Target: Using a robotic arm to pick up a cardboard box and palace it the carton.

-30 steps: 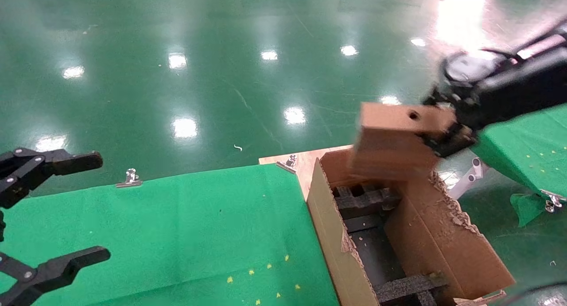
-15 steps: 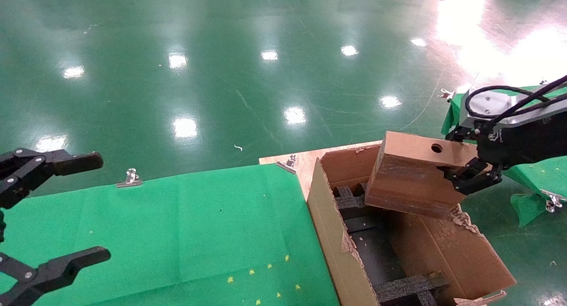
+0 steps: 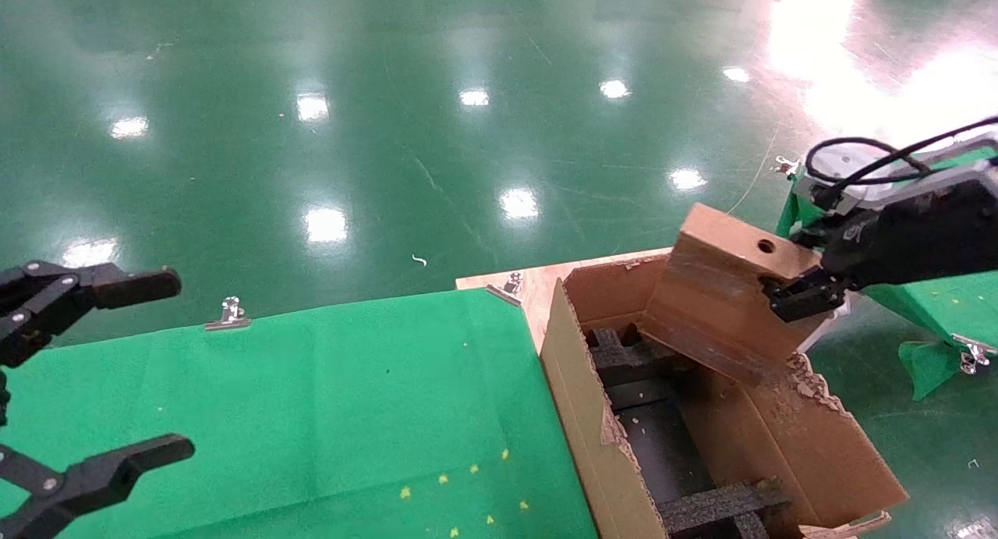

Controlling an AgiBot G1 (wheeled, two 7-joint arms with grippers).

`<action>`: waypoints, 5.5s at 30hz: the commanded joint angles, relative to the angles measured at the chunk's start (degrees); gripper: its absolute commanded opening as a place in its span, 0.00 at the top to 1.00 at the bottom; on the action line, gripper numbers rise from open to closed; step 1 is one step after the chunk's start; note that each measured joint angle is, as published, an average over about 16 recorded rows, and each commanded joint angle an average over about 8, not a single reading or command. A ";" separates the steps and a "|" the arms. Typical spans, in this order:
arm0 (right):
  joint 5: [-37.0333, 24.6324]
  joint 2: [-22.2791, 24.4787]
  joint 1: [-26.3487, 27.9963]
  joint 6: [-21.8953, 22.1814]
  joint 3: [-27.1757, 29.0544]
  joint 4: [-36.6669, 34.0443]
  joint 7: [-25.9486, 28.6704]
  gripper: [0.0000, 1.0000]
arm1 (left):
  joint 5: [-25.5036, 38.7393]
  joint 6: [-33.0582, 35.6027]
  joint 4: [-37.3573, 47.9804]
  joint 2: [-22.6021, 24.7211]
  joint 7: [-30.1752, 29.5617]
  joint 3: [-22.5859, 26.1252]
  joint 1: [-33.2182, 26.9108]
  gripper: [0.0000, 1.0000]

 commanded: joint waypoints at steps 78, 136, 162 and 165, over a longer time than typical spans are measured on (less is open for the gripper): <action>-22.24 -4.36 -26.20 29.41 -12.82 5.77 63.82 1.00 | -0.03 -0.02 0.02 -0.02 0.02 0.02 0.01 0.00; -12.46 -13.60 -31.97 32.36 -14.28 -11.32 50.88 0.00 | -0.04 -0.04 0.04 -0.02 0.03 0.03 0.02 0.00; 3.72 -10.37 -11.71 22.70 -2.65 0.91 39.55 0.00 | -0.05 -0.04 0.04 -0.03 0.03 0.04 0.02 0.00; 11.46 -10.46 -10.25 18.21 -0.37 -0.64 36.26 0.00 | -0.05 -0.04 0.04 -0.03 0.03 0.04 0.02 0.00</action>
